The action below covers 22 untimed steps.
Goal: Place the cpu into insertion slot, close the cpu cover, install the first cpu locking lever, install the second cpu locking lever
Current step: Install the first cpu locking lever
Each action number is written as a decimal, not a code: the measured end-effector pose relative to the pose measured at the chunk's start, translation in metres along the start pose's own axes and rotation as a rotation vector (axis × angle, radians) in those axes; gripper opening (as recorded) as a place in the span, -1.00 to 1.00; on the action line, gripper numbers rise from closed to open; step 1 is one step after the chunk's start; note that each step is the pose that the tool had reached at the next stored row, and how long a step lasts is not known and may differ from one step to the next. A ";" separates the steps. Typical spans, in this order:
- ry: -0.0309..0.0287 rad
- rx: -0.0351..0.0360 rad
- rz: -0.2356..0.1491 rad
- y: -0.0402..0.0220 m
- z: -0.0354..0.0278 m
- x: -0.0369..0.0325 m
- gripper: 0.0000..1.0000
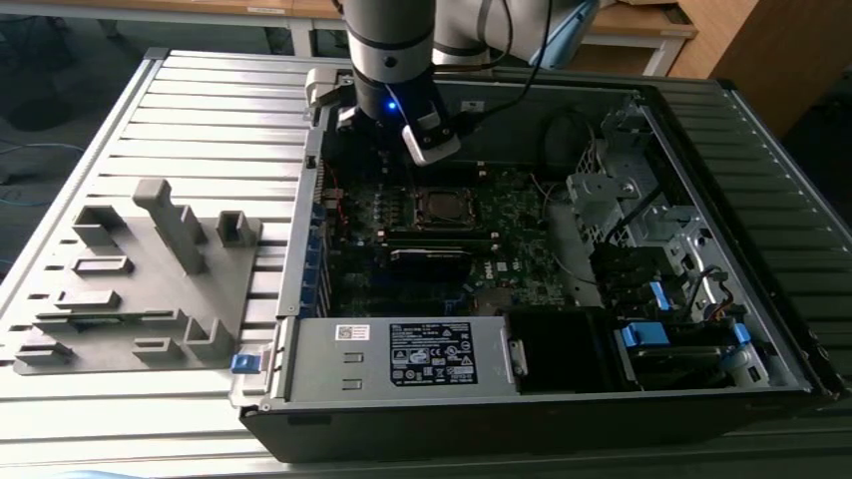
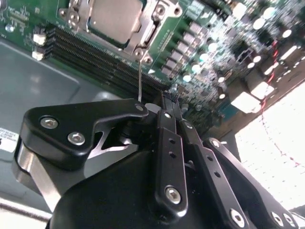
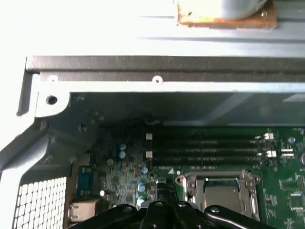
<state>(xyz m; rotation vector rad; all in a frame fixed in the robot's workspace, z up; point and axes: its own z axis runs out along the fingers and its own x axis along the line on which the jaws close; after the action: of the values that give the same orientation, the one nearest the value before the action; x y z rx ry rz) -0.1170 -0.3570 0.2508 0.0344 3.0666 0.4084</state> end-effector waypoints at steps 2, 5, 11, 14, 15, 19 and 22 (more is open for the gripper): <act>0.0000 -0.0021 0.000 0.0001 0.0001 0.0000 -0.79; 0.0000 -0.0022 0.000 0.0000 0.0001 0.0008 -0.79; 0.0000 -0.0032 0.000 0.0030 0.0016 0.0029 -0.79; 0.0001 -0.0041 0.000 0.0066 0.0030 0.0031 -0.79; 0.0001 -0.0046 0.000 0.0076 0.0035 0.0031 -0.79; 0.0000 -0.0057 0.000 0.0100 0.0048 0.0032 -0.79; 0.0001 -0.0058 0.000 0.0109 0.0057 0.0024 -0.79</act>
<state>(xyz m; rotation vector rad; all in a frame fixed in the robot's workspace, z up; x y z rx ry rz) -0.1190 -0.3449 0.2481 0.0346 3.0654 0.4173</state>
